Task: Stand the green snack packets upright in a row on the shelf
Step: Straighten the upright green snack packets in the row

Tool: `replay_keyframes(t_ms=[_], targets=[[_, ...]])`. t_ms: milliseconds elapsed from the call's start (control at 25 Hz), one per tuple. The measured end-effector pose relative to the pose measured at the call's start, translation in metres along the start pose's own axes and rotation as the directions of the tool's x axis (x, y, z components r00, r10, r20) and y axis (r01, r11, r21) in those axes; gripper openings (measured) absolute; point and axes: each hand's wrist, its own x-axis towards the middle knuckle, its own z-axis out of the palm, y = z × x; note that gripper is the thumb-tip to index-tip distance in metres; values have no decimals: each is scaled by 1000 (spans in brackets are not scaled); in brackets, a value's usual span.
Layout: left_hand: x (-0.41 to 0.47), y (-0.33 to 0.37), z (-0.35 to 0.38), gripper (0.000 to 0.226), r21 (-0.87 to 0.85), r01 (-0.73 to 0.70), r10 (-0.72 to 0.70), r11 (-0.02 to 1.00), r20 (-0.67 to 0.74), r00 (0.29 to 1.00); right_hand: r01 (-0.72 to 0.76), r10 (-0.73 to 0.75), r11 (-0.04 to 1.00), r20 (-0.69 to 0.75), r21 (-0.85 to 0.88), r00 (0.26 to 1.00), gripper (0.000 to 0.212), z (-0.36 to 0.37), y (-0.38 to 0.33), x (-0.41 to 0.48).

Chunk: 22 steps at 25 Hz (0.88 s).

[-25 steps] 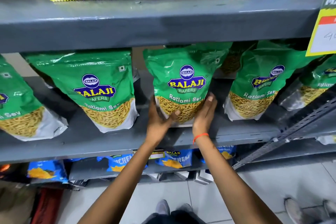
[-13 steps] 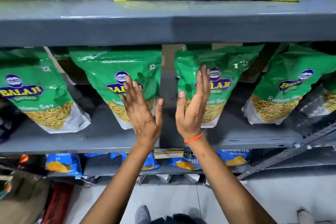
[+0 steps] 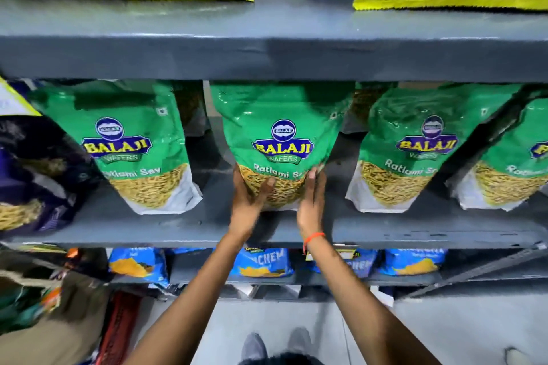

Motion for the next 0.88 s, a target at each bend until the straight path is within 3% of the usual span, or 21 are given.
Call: replay_keyframes(t_ms=[160, 280, 400, 480, 640, 800, 880], targets=[[-6, 3, -9, 93, 13, 20, -20, 1000, -13, 1000, -5, 5, 1000, 10, 7, 1000, 25, 7, -4, -11], [-8, 17, -14, 108, 174, -79, 105, 982, -147, 984, 182, -195, 974, -96, -132, 976, 66, 8, -27, -14], [-8, 37, -20, 94, 473, -261, 420, 841, -268, 867, 553, -590, 768, -22, -322, 807, 59, 12, -55, -16], [-6, 51, -24, 84, 574, -339, 557, 746, -257, 790, 668, -685, 678, 64, -307, 725, 57, 28, -71, -19], [-3, 64, -54, 79, 620, -328, 607, 713, -313, 730, 764, -748, 613, 162, -201, 644, 53, 66, -80, -39], [3, 53, -121, 83, 640, -230, 579, 733, -411, 704, 755, -724, 646, 221, -113, 653, 52, 110, -64, -59], [7, 42, -159, 86, 627, -184, 529, 757, -423, 735, 685, -641, 715, 261, -138, 721, 51, 137, -46, -69]])
